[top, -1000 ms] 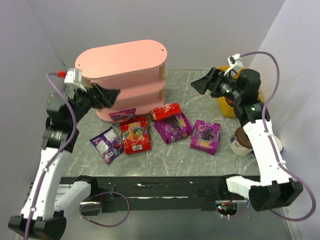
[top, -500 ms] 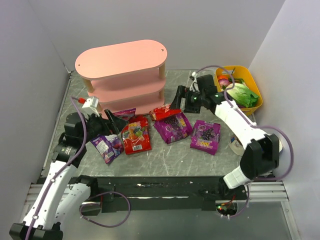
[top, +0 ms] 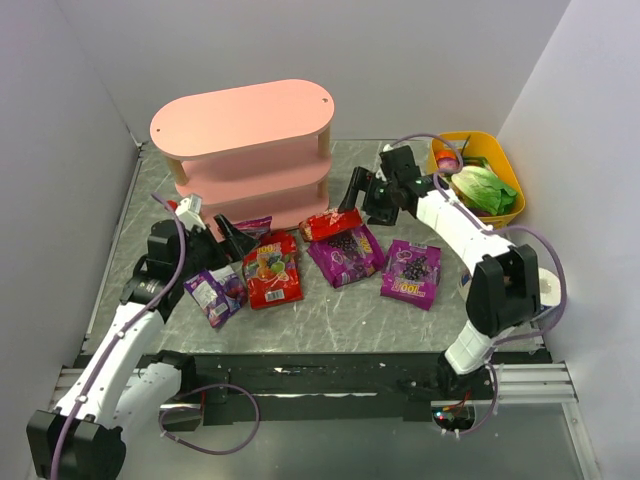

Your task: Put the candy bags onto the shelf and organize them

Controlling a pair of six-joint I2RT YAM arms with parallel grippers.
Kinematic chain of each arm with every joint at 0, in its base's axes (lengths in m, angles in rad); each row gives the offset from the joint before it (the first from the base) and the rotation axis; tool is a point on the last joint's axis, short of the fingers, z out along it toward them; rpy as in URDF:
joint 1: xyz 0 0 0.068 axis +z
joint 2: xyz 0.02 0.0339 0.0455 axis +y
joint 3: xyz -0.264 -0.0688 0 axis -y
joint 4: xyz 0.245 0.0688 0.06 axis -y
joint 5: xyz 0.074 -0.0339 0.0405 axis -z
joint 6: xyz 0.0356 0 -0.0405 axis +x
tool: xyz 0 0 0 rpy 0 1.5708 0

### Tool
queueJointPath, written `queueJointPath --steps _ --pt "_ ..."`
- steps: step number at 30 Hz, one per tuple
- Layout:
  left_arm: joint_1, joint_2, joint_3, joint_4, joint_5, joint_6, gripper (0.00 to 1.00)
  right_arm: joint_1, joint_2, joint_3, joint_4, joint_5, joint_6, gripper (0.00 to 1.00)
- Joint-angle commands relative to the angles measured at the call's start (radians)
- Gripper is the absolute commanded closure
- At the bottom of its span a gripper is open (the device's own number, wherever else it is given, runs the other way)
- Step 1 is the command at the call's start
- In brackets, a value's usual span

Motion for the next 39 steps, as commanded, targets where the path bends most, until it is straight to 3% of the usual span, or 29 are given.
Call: queueJointPath --steps 1,8,13,19,20,23,26,31,35,37,39 --pt "-0.008 -0.001 -0.011 0.09 0.048 -0.008 0.04 0.007 0.088 0.096 0.019 0.072 0.058 0.0" --pt "-0.019 0.059 -0.019 0.155 0.117 -0.063 0.04 0.01 0.213 0.181 -0.017 0.086 0.066 0.02" --pt "-0.032 0.103 0.005 0.141 0.123 -0.06 0.04 0.018 0.155 0.049 0.018 0.045 0.081 0.14" --pt "-0.06 0.143 -0.022 0.213 0.18 -0.129 0.04 0.024 0.043 -0.13 0.058 -0.001 0.104 0.52" --pt "-0.068 0.149 -0.023 0.227 0.183 -0.146 0.04 0.025 0.029 -0.152 0.067 -0.009 0.114 0.64" --pt "-0.095 0.178 -0.012 0.244 0.186 -0.158 0.04 0.027 -0.029 -0.212 0.064 -0.014 0.129 0.84" --pt "-0.132 0.217 -0.005 0.264 0.182 -0.172 0.04 0.038 -0.103 -0.265 0.058 0.003 0.124 0.9" --pt "-0.222 0.318 0.004 0.307 0.171 -0.213 0.04 0.05 -0.213 -0.373 0.053 -0.006 0.098 0.89" --pt "-0.298 0.419 0.053 0.313 0.115 -0.219 0.04 0.056 -0.256 -0.428 0.035 0.016 0.074 0.41" --pt "-0.313 0.488 0.083 0.301 0.09 -0.242 0.04 0.052 -0.26 -0.425 0.015 0.026 0.059 0.3" --pt "-0.324 0.535 0.125 0.296 0.082 -0.262 0.04 0.052 -0.257 -0.398 -0.023 0.042 0.042 0.28"
